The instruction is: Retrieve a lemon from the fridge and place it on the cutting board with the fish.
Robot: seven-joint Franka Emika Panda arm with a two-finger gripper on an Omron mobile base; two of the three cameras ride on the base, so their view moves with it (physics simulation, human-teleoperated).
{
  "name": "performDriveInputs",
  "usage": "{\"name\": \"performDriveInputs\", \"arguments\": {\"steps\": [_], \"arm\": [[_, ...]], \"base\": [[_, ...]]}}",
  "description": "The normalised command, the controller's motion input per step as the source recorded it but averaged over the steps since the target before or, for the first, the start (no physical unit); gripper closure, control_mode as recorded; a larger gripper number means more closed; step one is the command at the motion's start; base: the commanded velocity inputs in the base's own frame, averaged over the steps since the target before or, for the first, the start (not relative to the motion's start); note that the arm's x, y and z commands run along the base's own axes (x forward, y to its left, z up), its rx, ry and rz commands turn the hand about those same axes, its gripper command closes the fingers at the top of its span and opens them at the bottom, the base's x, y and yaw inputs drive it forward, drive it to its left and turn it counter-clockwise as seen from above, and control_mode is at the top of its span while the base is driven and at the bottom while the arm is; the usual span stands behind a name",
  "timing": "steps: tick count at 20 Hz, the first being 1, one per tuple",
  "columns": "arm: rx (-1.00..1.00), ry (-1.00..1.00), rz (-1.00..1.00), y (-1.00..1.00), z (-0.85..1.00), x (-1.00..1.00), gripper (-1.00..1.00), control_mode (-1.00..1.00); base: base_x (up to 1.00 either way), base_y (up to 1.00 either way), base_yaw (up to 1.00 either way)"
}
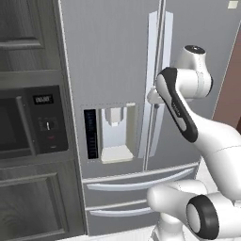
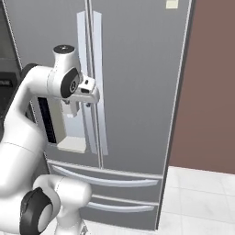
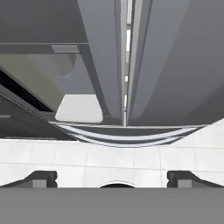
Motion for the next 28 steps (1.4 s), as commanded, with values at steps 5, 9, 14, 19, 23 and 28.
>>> {"name": "performDriveInputs", "arguments": {"steps": [5,9,14,19,23,28], "arm": [[0.0,0.0,0.0,0.0,0.0,0.0,-1.0,1.0],[0.0,0.0,0.0,0.0,0.0,0.0,-1.0,1.0],[0.0,0.0,0.0,0.0,0.0,0.0,-1.0,-1.0],[0.0,-0.21,0.03,-0.08,-0.07,0.41,-1.0,-1.0],[-0.01,-0.23,0.0,-0.42,-0.22,0.24,-1.0,-1.0],[-0.01,0.01,0.0,-0.04,-0.14,0.38,-1.0,-1.0]], "base": [[-0.03,-0.39,0.0],[0.0,-0.05,0.0],[0.0,0.0,0.0],[0.0,0.0,0.0],[0.0,0.0,0.0],[0.0,0.0,0.0]]}}
